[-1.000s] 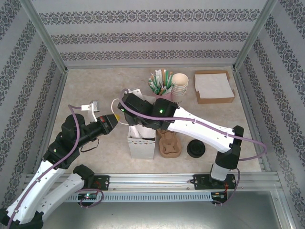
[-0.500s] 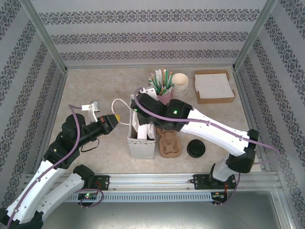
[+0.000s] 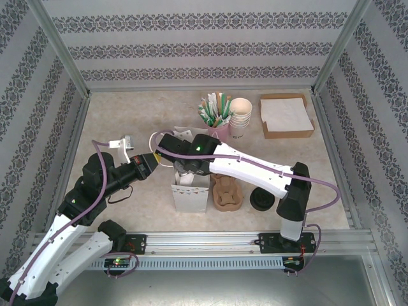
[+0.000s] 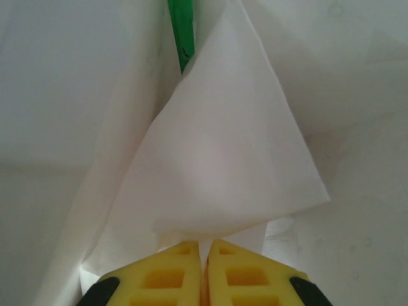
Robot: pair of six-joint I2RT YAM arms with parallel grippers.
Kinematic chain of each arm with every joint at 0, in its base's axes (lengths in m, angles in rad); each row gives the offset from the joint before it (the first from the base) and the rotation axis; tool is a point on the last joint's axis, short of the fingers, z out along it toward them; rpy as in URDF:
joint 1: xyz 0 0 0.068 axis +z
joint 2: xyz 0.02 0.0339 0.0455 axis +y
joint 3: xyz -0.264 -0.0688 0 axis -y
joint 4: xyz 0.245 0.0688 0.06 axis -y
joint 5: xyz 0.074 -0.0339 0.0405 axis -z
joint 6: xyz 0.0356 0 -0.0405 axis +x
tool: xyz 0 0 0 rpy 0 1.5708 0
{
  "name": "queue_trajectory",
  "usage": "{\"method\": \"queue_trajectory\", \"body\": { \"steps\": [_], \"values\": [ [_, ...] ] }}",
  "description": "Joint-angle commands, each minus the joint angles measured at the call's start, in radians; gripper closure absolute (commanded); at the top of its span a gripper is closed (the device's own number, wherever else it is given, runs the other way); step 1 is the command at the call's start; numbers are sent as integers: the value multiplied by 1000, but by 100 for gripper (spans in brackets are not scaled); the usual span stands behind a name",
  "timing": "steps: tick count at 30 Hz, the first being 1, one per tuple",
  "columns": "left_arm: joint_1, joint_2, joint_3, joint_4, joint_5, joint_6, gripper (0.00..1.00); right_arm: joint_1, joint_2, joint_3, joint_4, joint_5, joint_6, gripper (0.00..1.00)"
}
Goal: Pack the takeout coffee
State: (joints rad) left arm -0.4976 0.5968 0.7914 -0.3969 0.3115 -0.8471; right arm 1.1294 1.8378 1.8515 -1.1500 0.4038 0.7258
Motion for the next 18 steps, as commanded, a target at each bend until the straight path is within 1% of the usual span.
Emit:
{"method": "queue_trajectory", "body": {
  "steps": [1, 5, 7, 8, 10, 12, 16, 18],
  "values": [
    [-13, -14, 22, -22, -8, -10, 91, 4, -29, 57, -27, 38, -22, 84],
    [-14, -17, 31, -23, -6, -13, 90, 25, -100, 80, 23, 36, -53, 60],
    [-14, -15, 38, -23, -2, -15, 86, 39, -133, 101, 29, 45, -65, 51],
    [-15, -15, 43, -23, -2, -16, 82, 48, -148, 114, 34, 47, -74, 45],
    [-15, -14, 50, -22, 2, -18, 71, 69, -177, 138, 49, 52, -99, 36],
    [-15, -12, 60, -17, 6, -18, 63, 84, -212, 152, 74, 51, -121, 31],
    [-15, -4, 84, -13, 23, -14, 38, 93, -301, 118, 175, 15, -158, 25],
    [-15, 1, 103, -5, 41, -1, 19, 98, -365, 61, 261, -3, -185, 24]
  ]
}}
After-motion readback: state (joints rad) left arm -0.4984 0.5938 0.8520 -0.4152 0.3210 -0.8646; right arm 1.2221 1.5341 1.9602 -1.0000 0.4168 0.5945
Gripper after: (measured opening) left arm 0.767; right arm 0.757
